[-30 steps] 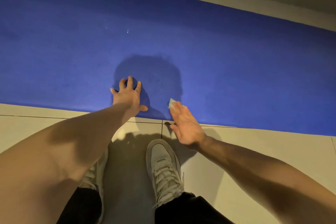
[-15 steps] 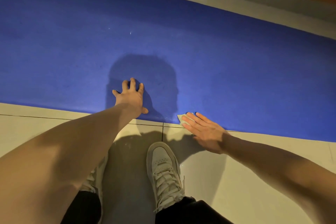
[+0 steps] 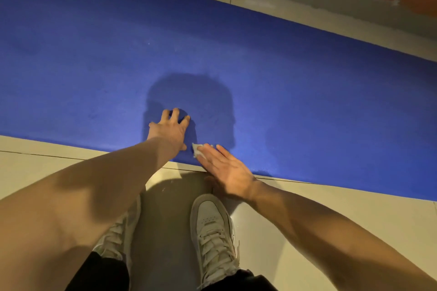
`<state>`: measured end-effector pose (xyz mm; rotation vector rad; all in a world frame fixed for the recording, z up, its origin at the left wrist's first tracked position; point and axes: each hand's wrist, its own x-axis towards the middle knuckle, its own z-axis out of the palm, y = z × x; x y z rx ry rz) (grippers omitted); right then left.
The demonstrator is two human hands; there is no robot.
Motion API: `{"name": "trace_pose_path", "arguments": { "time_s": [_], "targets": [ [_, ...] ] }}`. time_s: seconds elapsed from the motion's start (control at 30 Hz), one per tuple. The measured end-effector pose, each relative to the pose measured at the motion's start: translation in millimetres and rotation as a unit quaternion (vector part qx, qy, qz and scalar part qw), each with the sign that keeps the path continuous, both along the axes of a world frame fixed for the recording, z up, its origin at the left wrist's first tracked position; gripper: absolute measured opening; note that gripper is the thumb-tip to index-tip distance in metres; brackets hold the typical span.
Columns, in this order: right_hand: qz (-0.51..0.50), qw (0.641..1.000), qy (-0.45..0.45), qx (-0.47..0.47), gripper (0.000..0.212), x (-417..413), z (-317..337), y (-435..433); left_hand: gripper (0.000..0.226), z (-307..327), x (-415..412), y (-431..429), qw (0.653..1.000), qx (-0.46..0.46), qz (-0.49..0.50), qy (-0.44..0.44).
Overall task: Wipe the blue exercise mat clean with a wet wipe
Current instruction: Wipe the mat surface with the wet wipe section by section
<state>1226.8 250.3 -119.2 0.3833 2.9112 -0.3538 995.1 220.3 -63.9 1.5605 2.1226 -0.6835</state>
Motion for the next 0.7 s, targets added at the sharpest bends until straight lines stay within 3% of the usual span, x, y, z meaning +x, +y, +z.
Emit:
{"name": "trace_pose_path", "arguments": {
  "time_s": [0.2,0.3,0.37,0.5,0.63,0.7],
  "targets": [
    [-0.217,0.975,-0.024,0.027,0.063,79.8,10.0,45.0,0.098,-4.5,1.8,-3.5,0.999,0.029,0.037,0.001],
    [-0.338,0.94,-0.048,0.009,0.068,73.8,9.7,44.0,0.104,-6.6,0.0,-3.5,0.998,0.016,0.063,-0.014],
    [-0.382,0.924,-0.017,-0.018,0.071,47.9,7.9,28.3,0.108,-6.8,-2.9,-1.4,0.996,0.002,0.086,-0.036],
    [-0.287,0.955,0.032,-0.069,0.069,-10.3,4.4,-3.1,0.111,-5.5,-6.7,3.5,0.994,-0.004,0.094,-0.056],
    [-0.152,0.988,-0.008,-0.041,0.069,-31.5,1.7,-0.3,0.112,-5.0,-6.6,5.7,0.994,-0.01,0.093,-0.055],
    [-0.147,0.989,-0.013,-0.015,0.066,-15.3,1.8,17.3,0.111,-5.2,-7.0,6.1,0.994,-0.011,0.091,-0.055]
  ]
}}
